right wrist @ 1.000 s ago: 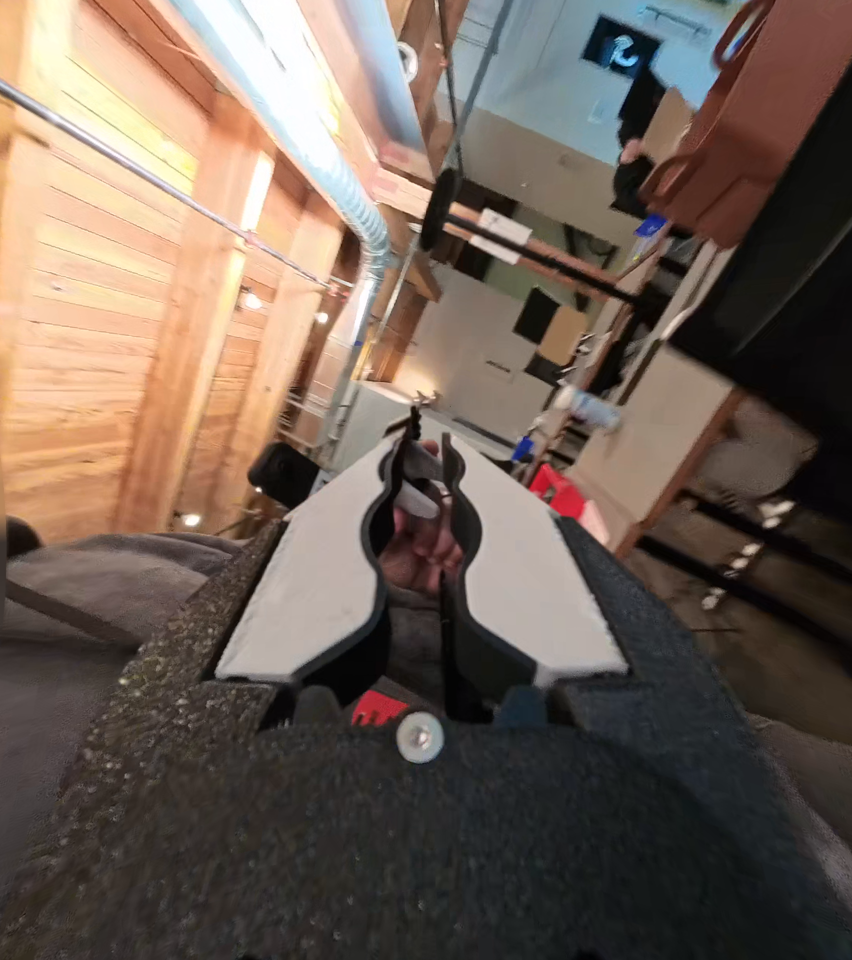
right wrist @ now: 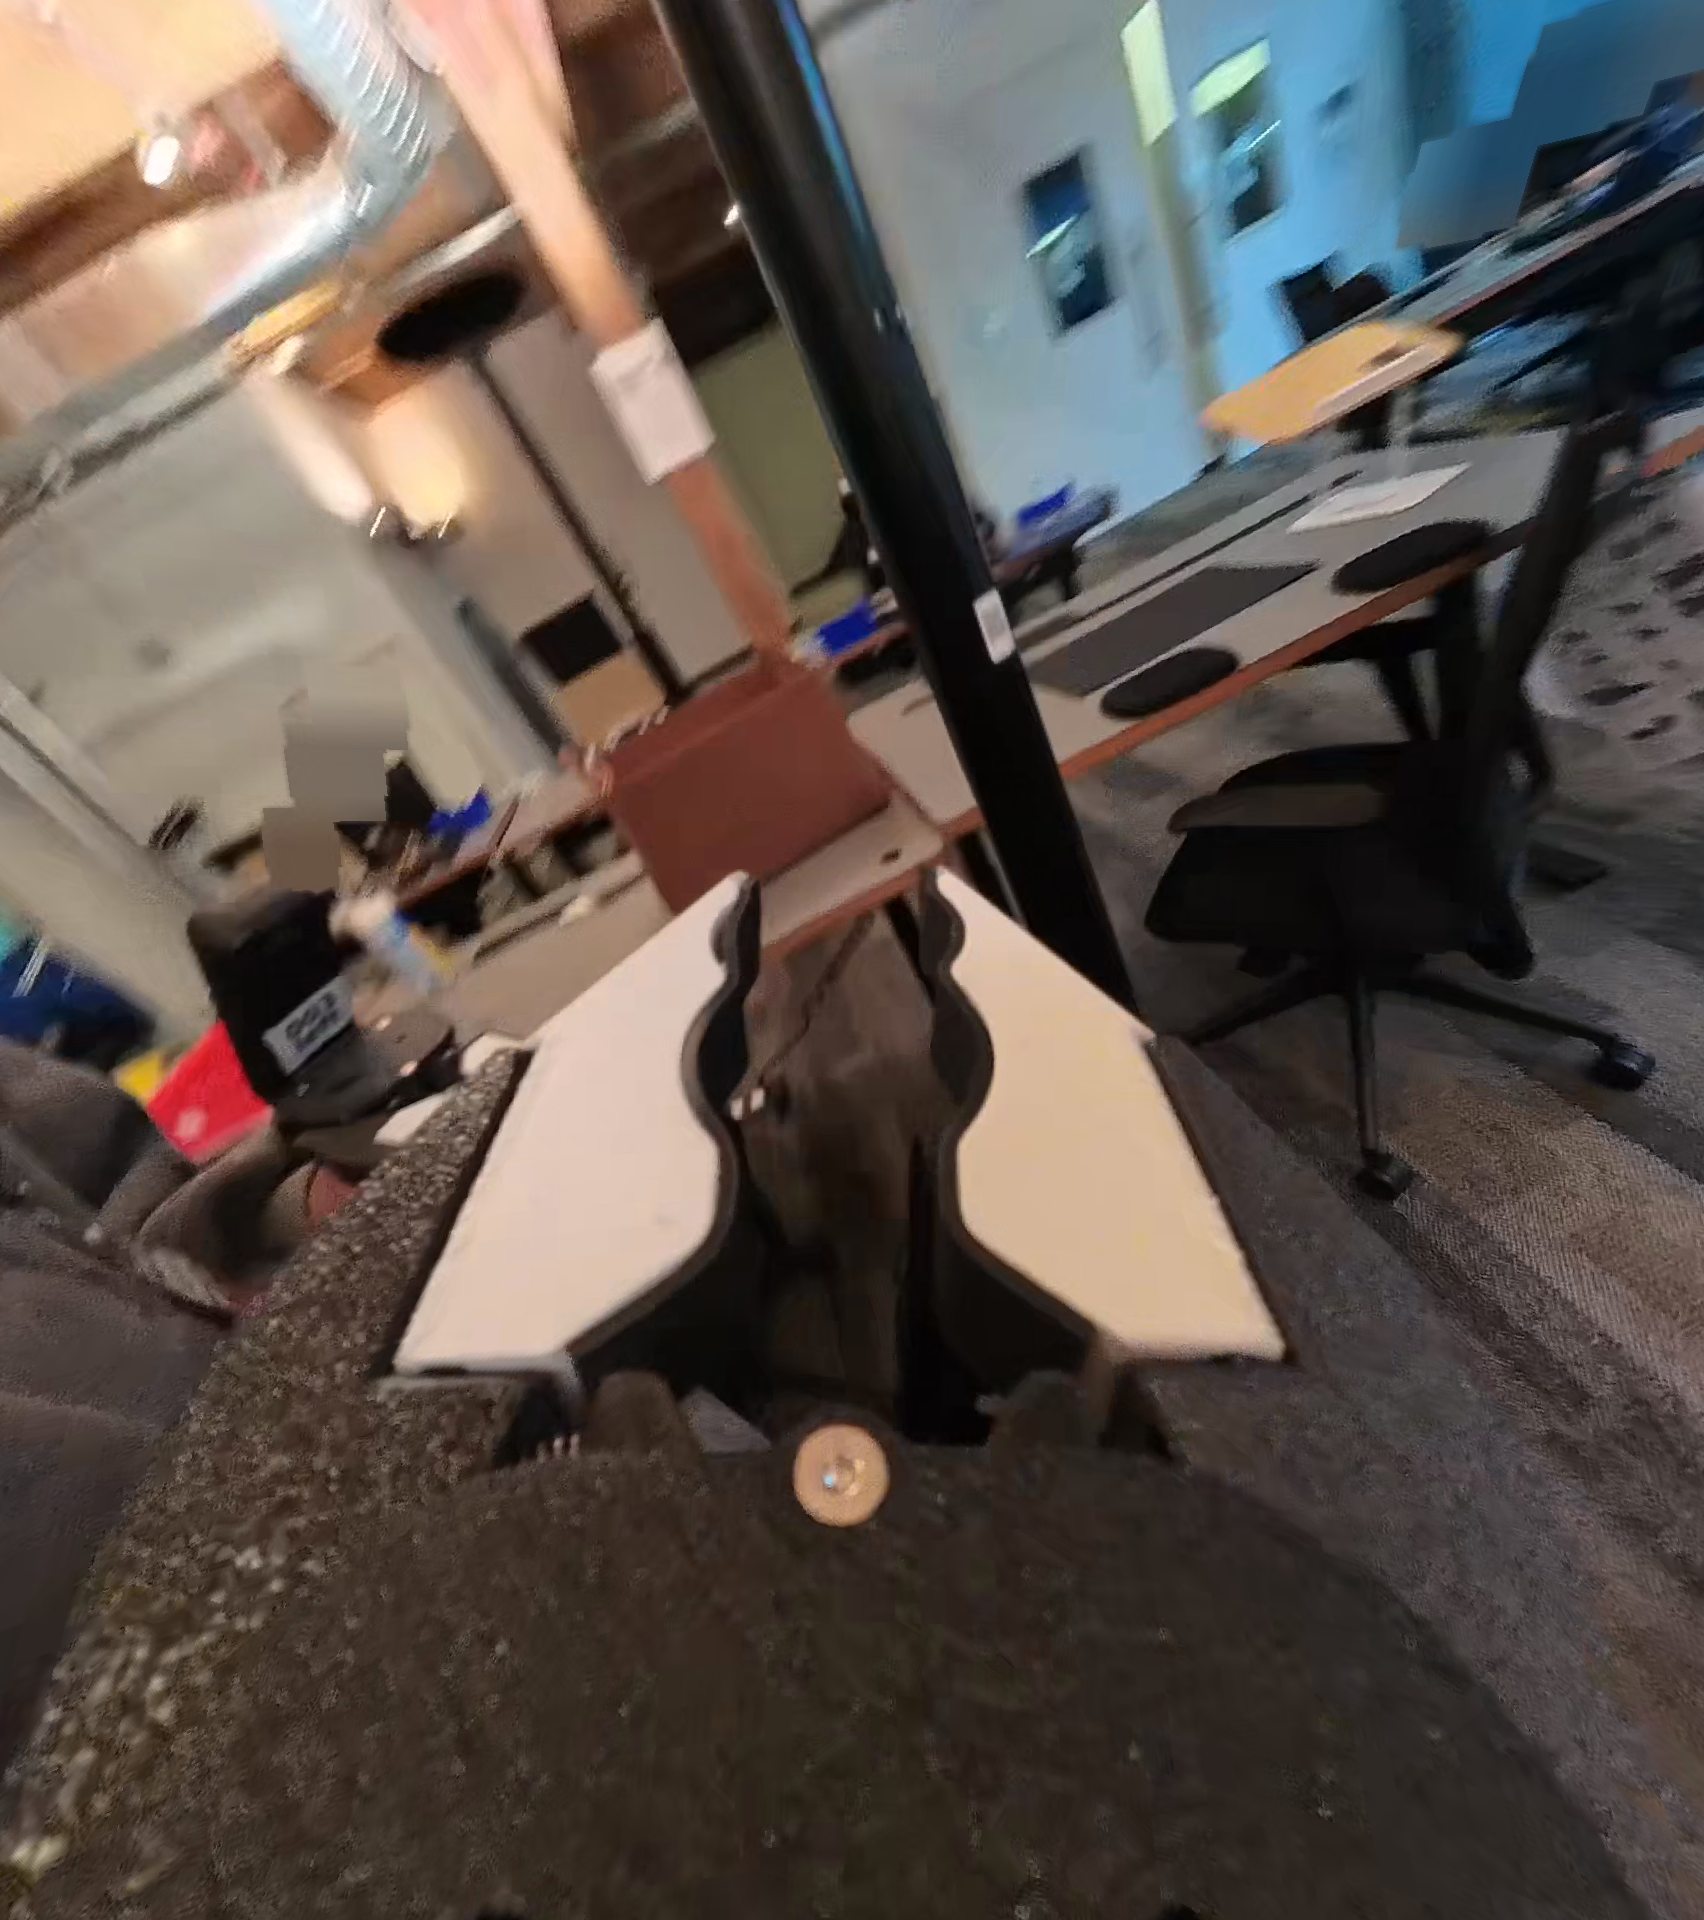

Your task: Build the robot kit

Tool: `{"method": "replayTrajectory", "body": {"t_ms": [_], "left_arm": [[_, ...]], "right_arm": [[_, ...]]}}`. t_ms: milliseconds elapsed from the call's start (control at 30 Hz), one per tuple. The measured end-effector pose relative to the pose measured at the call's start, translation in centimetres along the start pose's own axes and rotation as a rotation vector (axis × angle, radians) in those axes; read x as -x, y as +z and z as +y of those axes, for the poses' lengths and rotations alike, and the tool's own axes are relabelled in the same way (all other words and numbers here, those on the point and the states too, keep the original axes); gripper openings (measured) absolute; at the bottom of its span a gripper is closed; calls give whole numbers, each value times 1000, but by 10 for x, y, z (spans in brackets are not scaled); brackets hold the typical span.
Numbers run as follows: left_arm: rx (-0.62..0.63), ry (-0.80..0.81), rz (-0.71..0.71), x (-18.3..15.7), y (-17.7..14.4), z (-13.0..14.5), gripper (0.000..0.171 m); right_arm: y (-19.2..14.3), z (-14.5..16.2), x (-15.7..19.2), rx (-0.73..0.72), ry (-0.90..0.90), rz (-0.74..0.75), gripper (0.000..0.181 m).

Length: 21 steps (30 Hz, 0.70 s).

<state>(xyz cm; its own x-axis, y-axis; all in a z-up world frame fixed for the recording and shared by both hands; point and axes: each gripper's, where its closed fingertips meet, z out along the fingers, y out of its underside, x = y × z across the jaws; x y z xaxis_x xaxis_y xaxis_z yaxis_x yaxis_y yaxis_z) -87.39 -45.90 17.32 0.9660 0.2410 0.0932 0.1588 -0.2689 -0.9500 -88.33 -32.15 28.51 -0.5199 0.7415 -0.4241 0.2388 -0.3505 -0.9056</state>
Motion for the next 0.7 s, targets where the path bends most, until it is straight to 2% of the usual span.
{"method": "replayTrajectory", "body": {"t_ms": [133,200,267,367,467,567,633,700], "left_arm": [[-59,-178,-132,22,125,27,6],[-73,-302,-126,19,175,49,5],[-85,-360,-121,8,211,73,6],[-11,-315,-153,-11,244,139,6],[30,-361,-169,-34,251,219,5],[57,-354,-228,-57,228,291,5],[65,-295,-277,-73,203,325,6],[57,-245,-333,-91,174,348,6]], "right_arm": [[6,10,-99,166,-51,-163,32],[-3,28,-135,169,-28,-204,29],[-18,57,-164,133,3,-198,28],[-48,127,-200,73,-7,-132,27],[-81,219,-222,76,-43,-66,29],[-113,308,-219,108,-82,-53,31],[-139,355,-207,106,-139,-34,28],[-169,389,-184,83,-180,-28,28]]}}
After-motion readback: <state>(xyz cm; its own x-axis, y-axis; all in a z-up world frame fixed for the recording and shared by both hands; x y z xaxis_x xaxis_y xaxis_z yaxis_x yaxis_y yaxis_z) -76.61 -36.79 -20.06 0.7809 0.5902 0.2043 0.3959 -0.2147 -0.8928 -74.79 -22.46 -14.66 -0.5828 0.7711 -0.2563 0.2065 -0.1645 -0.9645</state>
